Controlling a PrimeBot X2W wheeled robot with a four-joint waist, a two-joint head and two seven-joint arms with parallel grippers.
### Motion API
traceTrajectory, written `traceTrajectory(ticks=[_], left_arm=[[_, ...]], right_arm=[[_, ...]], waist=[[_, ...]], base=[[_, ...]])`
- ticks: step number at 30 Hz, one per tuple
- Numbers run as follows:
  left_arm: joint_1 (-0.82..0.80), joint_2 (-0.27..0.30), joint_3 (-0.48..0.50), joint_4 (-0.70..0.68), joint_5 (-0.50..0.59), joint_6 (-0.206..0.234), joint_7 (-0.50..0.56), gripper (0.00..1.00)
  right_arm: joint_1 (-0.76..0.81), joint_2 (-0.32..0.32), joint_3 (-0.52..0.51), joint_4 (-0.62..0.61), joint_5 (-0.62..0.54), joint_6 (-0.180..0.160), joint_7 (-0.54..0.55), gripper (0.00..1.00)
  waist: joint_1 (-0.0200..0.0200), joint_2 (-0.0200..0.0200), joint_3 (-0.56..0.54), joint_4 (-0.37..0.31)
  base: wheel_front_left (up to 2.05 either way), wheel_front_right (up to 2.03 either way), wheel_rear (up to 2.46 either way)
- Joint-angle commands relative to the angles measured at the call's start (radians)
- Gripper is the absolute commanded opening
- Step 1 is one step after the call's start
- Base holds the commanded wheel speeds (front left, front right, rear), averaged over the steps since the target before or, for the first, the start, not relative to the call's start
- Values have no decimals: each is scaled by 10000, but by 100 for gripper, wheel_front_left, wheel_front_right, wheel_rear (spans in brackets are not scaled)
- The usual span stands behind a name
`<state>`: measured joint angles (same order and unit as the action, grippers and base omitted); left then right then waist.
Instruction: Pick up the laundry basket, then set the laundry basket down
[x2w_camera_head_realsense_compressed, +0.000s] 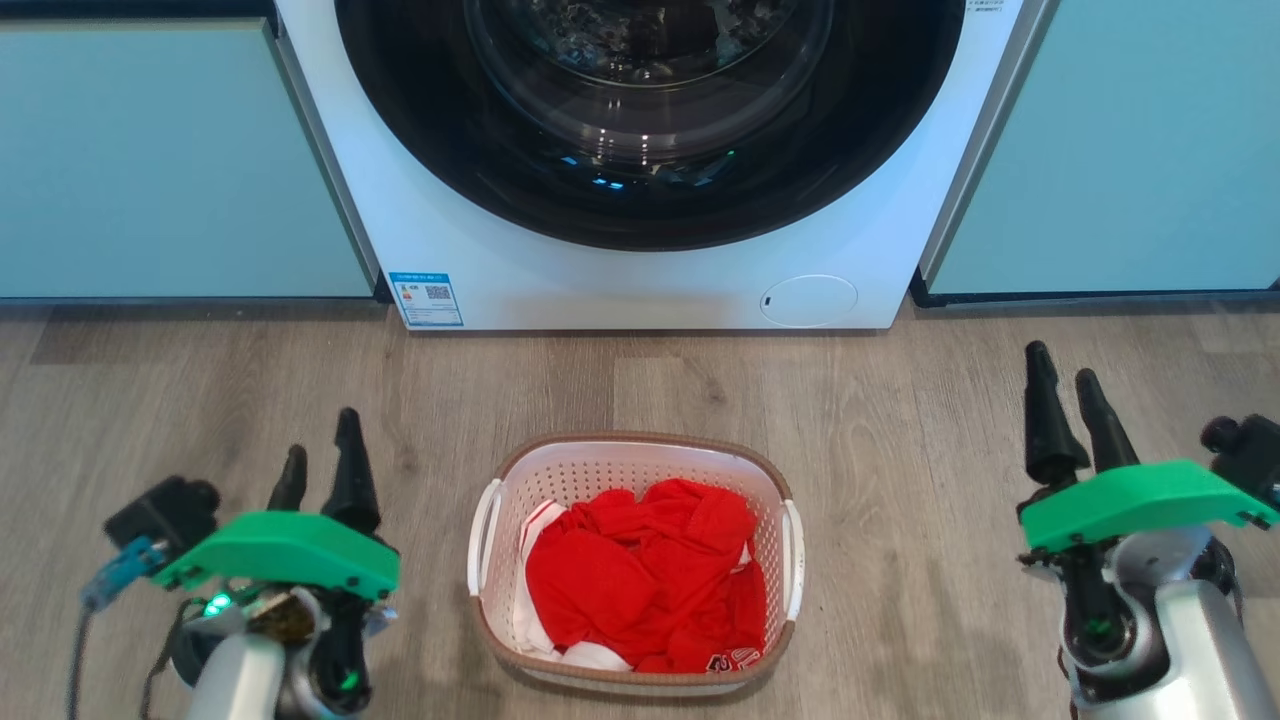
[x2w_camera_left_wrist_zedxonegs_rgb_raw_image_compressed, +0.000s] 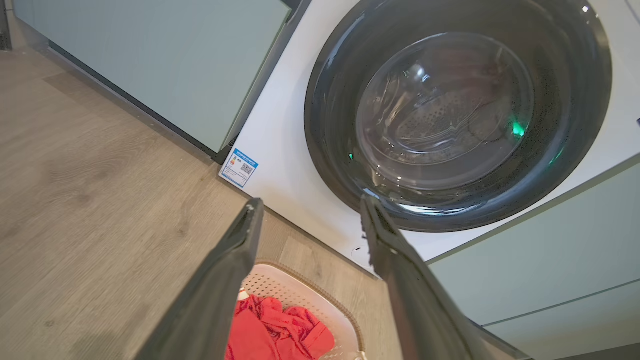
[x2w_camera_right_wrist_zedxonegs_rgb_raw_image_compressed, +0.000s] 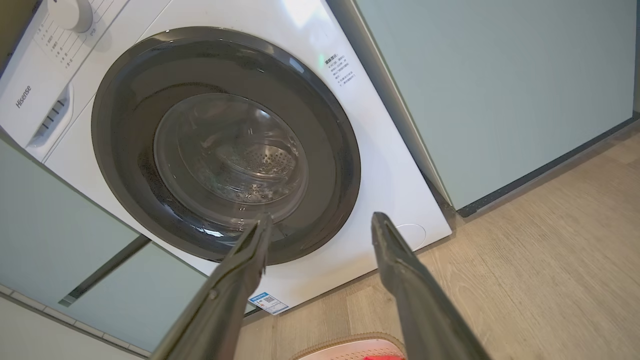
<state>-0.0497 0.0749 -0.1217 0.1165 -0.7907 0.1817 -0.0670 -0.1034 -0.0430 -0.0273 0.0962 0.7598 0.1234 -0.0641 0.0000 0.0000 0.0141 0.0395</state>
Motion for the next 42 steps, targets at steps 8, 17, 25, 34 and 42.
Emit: traceTrajectory(ticks=[8,17,25,34,42], left_arm=[[-992,738,-1233,-89,1325,1046,-346,100],[-1321,1159,-2244,547,2314,1689,-581,100],[-1649,1340,-3086,833,2832,1850,-816,100],[-1683,1019,-2609,571,3181,1427,-1079,100],[-1586,500,-1768,-334,4149,949,-1314,100]], right_arm=[[-519,-259,584,-437,-1615,42,-375,100],[-481,-268,798,-106,-2625,47,-610,100],[-538,-320,1130,29,-3597,51,-845,100],[-600,-255,1244,222,-4090,56,-1108,100],[-690,-220,1350,-86,-4940,61,-1343,100]], waist=[[0,0,-17,-29],[0,0,-71,-60],[0,0,-88,-70],[0,0,-124,-32],[0,0,-120,-3]], base=[[0,0,0],[0,0,0],[0,0,0],[0,0,0],[0,0,0]])
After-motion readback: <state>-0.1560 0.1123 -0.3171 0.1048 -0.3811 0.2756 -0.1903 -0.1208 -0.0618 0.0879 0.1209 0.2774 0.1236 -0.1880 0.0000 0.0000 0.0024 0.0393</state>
